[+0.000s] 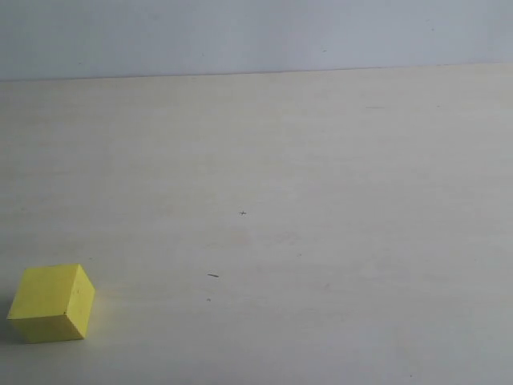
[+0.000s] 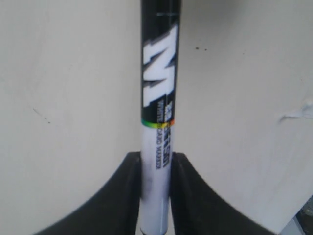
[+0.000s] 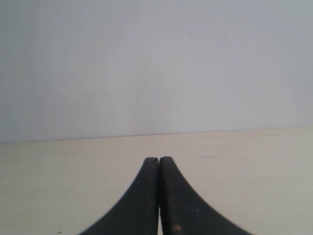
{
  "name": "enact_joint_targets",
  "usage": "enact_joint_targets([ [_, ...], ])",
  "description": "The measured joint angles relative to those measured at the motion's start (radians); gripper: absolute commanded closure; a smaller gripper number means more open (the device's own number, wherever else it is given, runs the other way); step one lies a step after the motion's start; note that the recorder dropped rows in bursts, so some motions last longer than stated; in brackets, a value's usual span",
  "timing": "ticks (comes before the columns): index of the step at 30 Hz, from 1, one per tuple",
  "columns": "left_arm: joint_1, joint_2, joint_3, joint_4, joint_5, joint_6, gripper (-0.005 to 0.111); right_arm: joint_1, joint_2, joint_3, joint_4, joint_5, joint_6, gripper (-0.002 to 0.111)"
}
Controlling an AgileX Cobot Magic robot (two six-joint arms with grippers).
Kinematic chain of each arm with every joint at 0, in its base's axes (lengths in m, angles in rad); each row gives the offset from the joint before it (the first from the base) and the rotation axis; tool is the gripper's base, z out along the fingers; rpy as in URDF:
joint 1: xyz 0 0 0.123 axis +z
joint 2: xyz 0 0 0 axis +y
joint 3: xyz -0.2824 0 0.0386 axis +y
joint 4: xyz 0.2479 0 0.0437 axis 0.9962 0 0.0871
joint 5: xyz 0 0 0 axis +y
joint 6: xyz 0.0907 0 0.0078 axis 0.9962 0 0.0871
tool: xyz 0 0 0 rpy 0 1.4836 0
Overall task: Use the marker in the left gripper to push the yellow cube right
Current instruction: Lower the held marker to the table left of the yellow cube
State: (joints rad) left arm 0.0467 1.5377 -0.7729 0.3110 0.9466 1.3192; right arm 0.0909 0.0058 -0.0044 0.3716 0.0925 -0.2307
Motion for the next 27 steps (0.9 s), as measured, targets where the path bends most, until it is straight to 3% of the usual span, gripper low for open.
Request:
enact_joint_targets([
  [9,0.0,0.036,0.024,-0.026,-0.052,0.014,0.107,0.0,0.0,0.0,0.0,0.0,0.0,0.108],
  [27,-0.017,0.075,0.026,-0.03,-0.017,-0.003,0.107,0.0,0.0,0.0,0.0,0.0,0.0,0.108],
])
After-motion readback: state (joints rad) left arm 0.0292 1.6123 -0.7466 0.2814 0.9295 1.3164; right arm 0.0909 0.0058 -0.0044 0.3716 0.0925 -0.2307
